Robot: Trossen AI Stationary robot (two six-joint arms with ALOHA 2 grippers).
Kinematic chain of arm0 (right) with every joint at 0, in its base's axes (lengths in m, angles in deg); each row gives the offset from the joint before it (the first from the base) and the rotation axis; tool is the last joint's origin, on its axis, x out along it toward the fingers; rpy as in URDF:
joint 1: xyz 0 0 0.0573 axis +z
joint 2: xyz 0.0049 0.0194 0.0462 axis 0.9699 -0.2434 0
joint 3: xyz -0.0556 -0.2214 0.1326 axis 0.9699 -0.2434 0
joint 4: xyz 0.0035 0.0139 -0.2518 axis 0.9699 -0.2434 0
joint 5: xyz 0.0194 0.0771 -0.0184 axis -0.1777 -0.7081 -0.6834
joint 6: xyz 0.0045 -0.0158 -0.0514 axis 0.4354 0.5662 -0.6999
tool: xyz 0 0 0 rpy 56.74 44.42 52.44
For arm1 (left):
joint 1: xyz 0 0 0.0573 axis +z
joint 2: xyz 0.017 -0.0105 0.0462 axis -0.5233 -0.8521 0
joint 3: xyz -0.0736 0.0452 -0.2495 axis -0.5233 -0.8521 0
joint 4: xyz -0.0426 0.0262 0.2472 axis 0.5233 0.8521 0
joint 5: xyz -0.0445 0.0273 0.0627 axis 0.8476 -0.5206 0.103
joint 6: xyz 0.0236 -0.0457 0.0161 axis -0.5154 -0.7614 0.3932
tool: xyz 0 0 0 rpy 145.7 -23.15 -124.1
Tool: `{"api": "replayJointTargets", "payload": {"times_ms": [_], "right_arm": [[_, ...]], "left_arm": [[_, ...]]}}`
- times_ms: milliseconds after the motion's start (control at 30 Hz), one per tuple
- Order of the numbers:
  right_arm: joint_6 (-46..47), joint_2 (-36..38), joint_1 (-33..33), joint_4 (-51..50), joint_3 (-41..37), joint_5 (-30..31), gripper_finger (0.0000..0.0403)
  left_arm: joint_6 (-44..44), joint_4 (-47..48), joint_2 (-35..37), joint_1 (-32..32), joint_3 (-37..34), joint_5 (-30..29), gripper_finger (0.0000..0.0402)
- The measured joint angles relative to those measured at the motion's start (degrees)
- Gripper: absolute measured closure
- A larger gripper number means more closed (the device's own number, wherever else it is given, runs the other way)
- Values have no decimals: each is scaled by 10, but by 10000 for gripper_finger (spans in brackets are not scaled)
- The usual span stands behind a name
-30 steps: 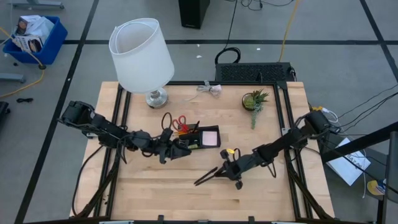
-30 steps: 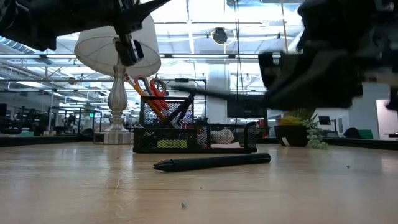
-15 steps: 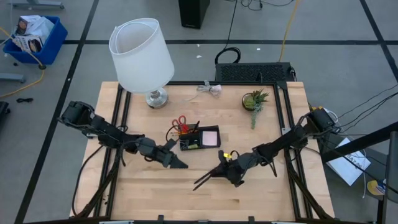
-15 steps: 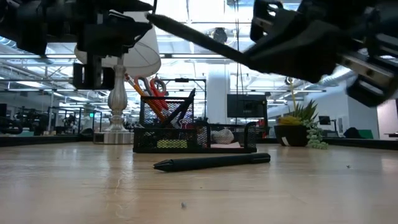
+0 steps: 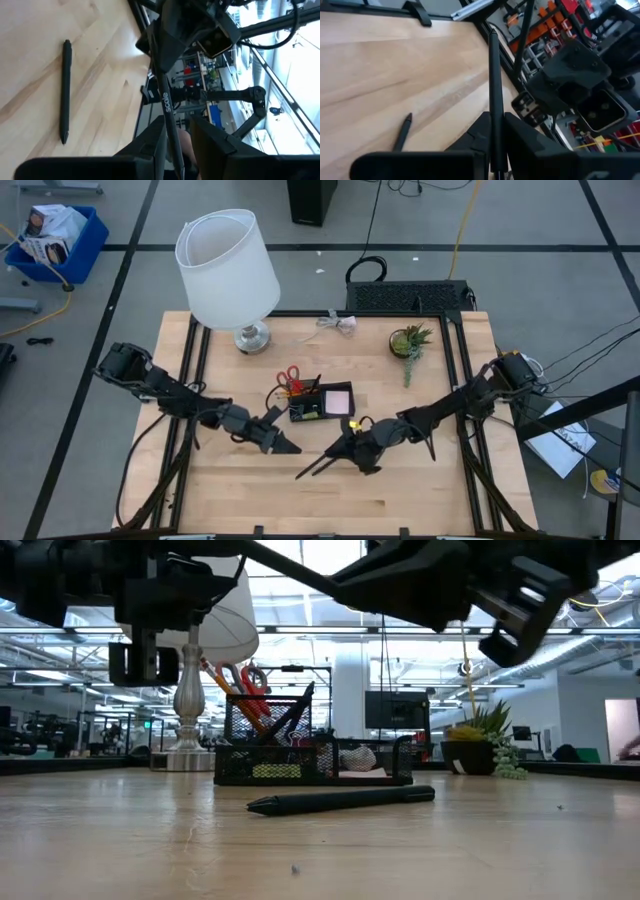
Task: Pick and place office supplies into organizer
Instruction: Put the black pen into the black desk organizer
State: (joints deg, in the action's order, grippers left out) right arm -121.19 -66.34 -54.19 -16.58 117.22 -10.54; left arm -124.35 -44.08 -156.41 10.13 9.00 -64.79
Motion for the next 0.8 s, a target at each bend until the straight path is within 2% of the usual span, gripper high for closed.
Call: {"api": "replayJointTargets", "payload": {"times_ms": [133, 367, 500, 667, 800], "right_arm": [[-4, 0, -8, -31, 20, 0, 372], [-16, 0, -18, -31, 20, -1, 368], [-27, 0, -18, -29, 20, -6, 369], [-56, 0, -24, -23, 20, -18, 370], [-52, 0, -37, -22, 20, -18, 367]], "left_arm": [[5, -2, 0, -1, 0, -3, 297], [-9, 3, 0, -6, 0, -14, 228], [-37, 16, 0, -12, 0, -19, 205], [-55, 24, 0, -15, 4, -22, 202], [-47, 69, 0, -16, 39, -15, 215]]}}
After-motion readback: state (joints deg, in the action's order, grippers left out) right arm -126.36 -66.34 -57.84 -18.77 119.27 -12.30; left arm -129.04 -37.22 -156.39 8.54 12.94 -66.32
